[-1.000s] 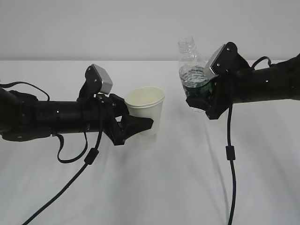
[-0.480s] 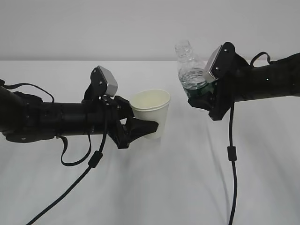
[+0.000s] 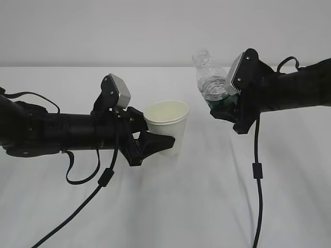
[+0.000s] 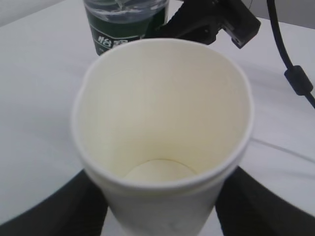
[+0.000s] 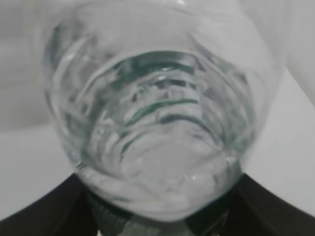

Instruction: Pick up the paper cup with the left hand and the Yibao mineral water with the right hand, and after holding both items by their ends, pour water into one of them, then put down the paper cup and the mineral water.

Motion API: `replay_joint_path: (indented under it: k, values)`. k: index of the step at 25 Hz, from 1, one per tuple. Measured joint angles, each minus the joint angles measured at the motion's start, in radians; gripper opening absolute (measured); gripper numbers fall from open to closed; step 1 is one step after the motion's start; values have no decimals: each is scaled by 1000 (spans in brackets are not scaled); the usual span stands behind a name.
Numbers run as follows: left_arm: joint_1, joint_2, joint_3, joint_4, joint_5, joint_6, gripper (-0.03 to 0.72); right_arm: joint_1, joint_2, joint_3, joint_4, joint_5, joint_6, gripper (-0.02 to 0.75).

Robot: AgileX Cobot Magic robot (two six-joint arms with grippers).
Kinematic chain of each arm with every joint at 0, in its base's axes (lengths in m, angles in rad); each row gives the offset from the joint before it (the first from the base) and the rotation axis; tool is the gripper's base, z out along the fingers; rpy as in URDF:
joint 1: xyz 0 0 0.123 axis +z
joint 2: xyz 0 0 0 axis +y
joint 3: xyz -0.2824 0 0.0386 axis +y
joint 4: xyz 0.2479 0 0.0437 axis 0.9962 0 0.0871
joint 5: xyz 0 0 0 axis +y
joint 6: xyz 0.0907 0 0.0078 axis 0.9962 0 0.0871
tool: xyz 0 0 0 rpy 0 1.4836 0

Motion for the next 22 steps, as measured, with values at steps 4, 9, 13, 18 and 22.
replay_joint_path:
  k: [4,9,13,18,22]
  values:
    - [0,0,0,0,0,0,453,0,0,-1,0,0,-13,461]
    - [0,0,-2,2,0,0,453,0,0,-1,0,0,-32,461]
    - [-4,0,-2,2,0,0,452,0,0,-1,0,1,-48,461]
    - [-24,0,-2,2,0,0,452,0,0,-1,0,1,-70,461]
    - [-27,0,-2,2,0,0,452,0,0,-1,0,1,-85,461]
